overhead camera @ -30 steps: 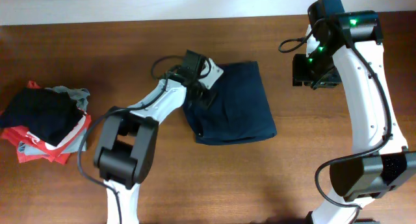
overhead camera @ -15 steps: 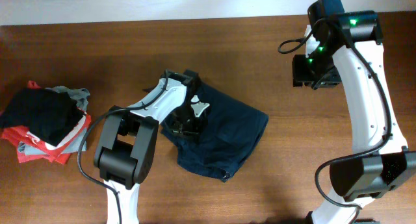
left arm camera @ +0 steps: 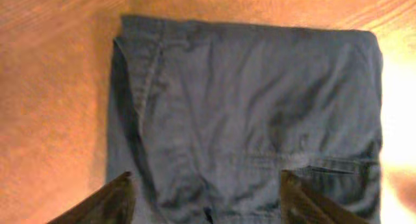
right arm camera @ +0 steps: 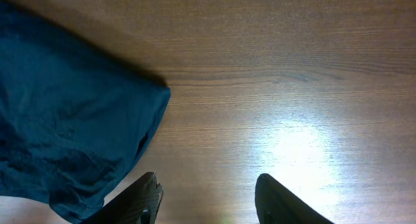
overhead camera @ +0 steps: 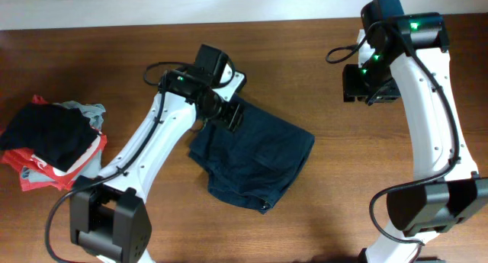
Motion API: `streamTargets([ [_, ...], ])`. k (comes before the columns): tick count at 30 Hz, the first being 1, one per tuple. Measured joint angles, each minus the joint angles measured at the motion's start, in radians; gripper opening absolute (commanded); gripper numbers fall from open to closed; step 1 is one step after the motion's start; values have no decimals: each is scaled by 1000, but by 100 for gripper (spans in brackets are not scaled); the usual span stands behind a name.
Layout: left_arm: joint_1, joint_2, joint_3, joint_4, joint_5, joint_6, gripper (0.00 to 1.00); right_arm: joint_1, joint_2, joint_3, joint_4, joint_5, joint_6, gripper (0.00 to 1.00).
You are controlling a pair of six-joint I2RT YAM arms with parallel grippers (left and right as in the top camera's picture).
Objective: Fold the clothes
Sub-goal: 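Grasp the top edge of the folded shorts with the left gripper, then carry the shorts with the left gripper onto the clothes stack at left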
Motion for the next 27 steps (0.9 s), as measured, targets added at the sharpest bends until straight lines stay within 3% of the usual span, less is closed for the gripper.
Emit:
streamTargets([
  [6,76,109,0,82,7,116,78,0,0,0,0,0,-3,53],
  [15,197,296,-1,193,161,266,81,0,0,0,0,0,-3,53],
  [24,192,352,0,187,275,300,82,0,0,0,0,0,-3,53],
  [27,192,353,0,163,296,303,78,0,0,0,0,0,-3,53],
])
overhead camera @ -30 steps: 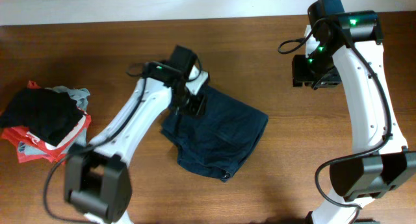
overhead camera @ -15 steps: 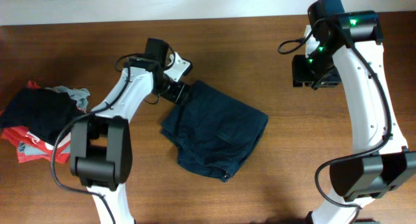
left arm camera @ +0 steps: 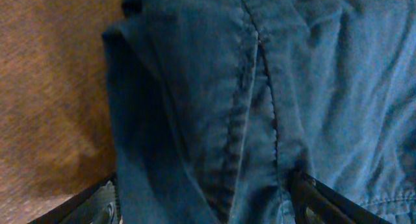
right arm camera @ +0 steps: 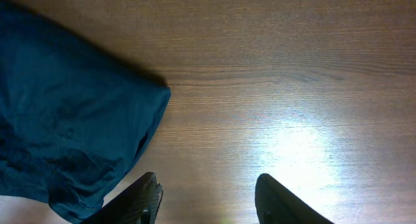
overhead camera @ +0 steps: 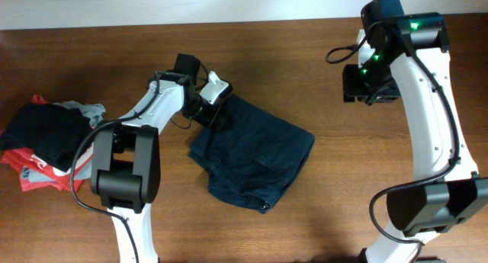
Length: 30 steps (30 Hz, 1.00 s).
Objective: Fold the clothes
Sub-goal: 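Carry the shorts with the left gripper onto the clothes stack at left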
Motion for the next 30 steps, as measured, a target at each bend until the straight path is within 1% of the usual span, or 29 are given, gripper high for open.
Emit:
streamTargets([
  [1,0,0,0,-7,6,0,75,0,0,0,0,0,0,53],
  [3,-3,4,0,-27,17,3,65,0,0,0,0,0,0,53],
  [4,-6,6,0,-32,18,4,49,0,0,0,0,0,0,53],
  [5,-11,10,0,-38,29,5,28,0,0,0,0,0,0,53],
  [7,-26,22,1,-44,44,3,11,0,0,0,0,0,0,53],
  [9,-43,40,2,-45,58,9,0,0,0,0,0,0,-1,53],
  [13,-59,47,3,-60,77,4,0,0,0,0,0,0,-1,53],
  [16,-58,48,15,-135,63,3,0,0,0,0,0,0,-1,53],
  [18,-49,45,41,-208,7,-5,0,0,0,0,0,0,-2,53],
  [19,-34,27,42,-219,-29,-23,0,0,0,0,1,3,-5,53],
  [22,20,-72,42,-240,-109,-55,0,0,0,0,0,7,-11,53],
  [24,70,-180,42,-246,-163,-73,0,0,0,0,0,8,-12,53],
  [25,115,-281,43,-254,-206,-90,0,0,0,0,0,8,-13,53],
  [29,239,-501,51,-259,-269,-115,0,0,0,0,0,8,-15,53],
  [30,261,-532,51,-260,-276,-118,1,0,0,0,0,8,-16,53],
])
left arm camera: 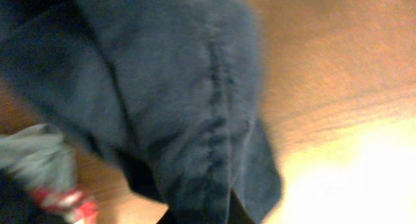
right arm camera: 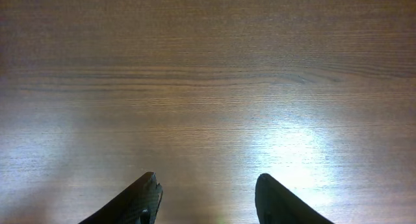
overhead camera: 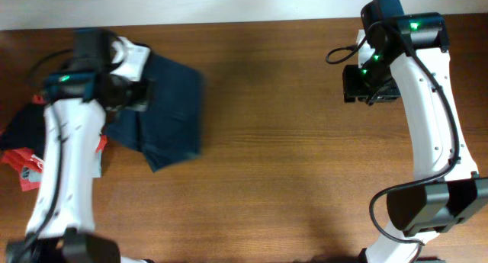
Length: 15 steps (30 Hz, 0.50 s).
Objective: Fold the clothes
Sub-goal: 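Carry the shorts with the left gripper onto the clothes stack at left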
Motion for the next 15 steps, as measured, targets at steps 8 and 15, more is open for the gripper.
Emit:
streamTargets([
  [8,247,-102,0,-13,-40,-19,0,0,0,0,-2,0,0,53],
  [15,423,-102,0,72,-45,-39,1,0,0,0,-3,0,0,53],
])
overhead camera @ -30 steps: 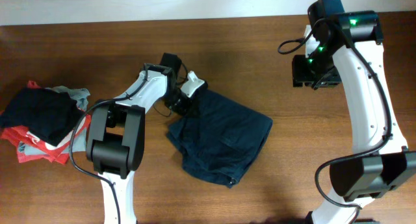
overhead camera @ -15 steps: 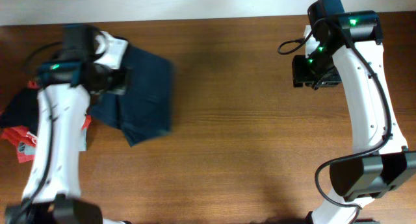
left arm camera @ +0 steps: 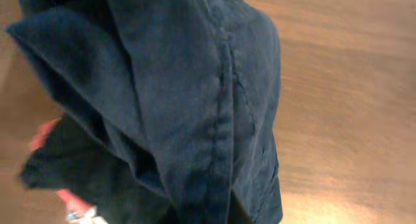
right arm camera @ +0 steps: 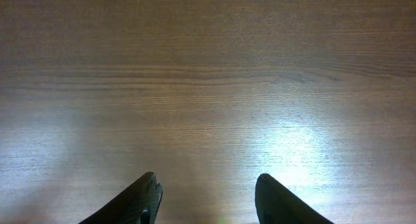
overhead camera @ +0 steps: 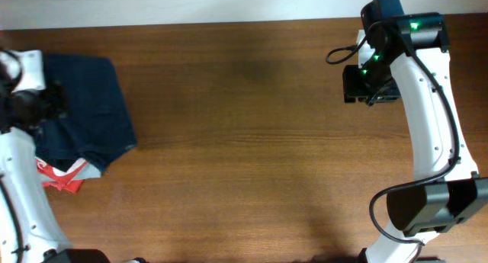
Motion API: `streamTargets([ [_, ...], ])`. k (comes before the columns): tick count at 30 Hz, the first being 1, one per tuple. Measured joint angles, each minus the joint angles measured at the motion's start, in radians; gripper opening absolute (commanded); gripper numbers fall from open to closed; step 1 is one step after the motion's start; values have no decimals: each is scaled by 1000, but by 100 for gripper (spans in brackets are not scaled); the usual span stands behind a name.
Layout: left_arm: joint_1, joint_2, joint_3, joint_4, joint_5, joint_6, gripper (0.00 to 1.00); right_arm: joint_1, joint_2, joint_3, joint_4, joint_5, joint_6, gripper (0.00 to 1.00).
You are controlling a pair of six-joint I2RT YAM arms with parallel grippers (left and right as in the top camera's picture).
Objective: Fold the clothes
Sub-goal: 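Carry the shorts with the left gripper onto the clothes stack at left, then lower the shorts onto the stack and open the left gripper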
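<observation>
The folded navy shorts (overhead camera: 88, 110) are at the table's far left, partly lying over the pile of clothes (overhead camera: 65, 175). My left gripper (overhead camera: 34, 103) is at their left edge, shut on them. In the left wrist view the navy shorts (left arm camera: 195, 100) fill the frame and hide the fingers; a red piece of the pile (left arm camera: 45, 133) shows beneath. My right gripper (right arm camera: 208, 198) stands open over bare wood at the far right (overhead camera: 368, 86), nothing between its fingers.
The wooden table (overhead camera: 252, 141) stretches between the two arms. The table's left edge is close to the pile. The right arm's white links (overhead camera: 435, 126) stand along the right side.
My left gripper has carried the navy shorts further left, from beside the pile to over it at the table's left edge. The right arm has not moved.
The folded navy shorts lay mid-table with my left gripper open above them. Then the gripper was down at their upper left corner. Then it held them, moved to the left near the pile, and now over the pile. My right gripper stayed open throughout.
</observation>
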Motion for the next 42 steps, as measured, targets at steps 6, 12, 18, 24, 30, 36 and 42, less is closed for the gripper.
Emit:
streamTargets([
  [6,126,0,-1,87,1,-48,4,0,0,0,-1,0,0,53],
  [12,193,0,-1,148,1,-67,4,0,0,0,-5,0,0,53],
  [18,232,6,-1,146,2,-116,4,0,0,0,-7,0,0,53],
  [24,234,6,-1,143,119,-135,4,0,0,0,-7,0,0,53],
  [30,235,6,-1,158,371,-117,4,0,0,0,-7,0,0,53],
  [36,234,7,-1,229,625,-110,4,0,0,0,-8,0,0,53],
  [42,237,7,-1,230,679,-110,4,0,0,0,-12,0,0,53],
])
